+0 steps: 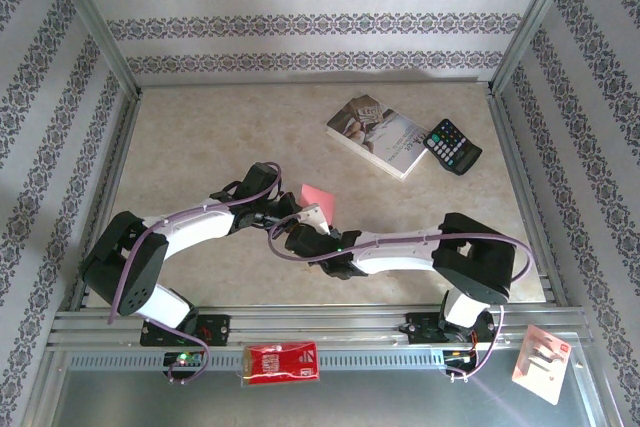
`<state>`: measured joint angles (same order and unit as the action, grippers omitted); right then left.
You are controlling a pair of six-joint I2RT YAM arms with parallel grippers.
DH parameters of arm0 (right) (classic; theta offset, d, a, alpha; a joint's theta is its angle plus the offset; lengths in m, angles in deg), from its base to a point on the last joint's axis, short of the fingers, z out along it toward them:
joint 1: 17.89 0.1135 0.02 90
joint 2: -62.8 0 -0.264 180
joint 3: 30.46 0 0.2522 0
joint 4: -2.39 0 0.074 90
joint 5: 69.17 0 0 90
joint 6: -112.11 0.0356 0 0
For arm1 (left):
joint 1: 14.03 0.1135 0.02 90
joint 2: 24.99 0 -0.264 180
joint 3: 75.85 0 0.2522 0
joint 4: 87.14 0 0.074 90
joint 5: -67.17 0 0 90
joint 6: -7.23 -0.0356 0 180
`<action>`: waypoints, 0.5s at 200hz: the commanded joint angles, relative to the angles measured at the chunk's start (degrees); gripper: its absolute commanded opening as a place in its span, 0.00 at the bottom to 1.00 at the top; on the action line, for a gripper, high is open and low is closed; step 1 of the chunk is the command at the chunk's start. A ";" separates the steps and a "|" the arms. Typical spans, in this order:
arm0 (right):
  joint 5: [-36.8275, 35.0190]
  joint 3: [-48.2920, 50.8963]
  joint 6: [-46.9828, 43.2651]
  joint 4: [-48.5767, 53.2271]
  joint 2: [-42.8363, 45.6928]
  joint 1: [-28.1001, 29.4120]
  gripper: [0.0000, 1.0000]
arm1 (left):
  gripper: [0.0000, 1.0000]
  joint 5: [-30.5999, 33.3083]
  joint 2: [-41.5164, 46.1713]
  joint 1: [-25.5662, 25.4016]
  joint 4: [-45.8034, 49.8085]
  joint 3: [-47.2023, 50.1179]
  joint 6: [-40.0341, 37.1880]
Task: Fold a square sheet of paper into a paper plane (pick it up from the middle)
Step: Fourth fold the wing at the center of the table.
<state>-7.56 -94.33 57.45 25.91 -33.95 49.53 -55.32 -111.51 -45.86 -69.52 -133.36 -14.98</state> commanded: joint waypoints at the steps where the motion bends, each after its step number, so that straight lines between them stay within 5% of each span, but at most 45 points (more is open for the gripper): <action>1: -4.39 -2.34 1.84 3.28 -1.77 1.11 0.40 | 0.00 0.69 -0.42 -0.38 2.57 -1.33 1.90; 100: -7.64 -4.36 4.13 7.02 -4.94 2.19 0.31 | 0.00 0.82 -0.80 -0.42 2.66 -1.21 1.41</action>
<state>-13.22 -97.52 60.55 30.68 -37.66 51.00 -54.95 -111.68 -45.84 -69.06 -133.36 -14.58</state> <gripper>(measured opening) 0.313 0.037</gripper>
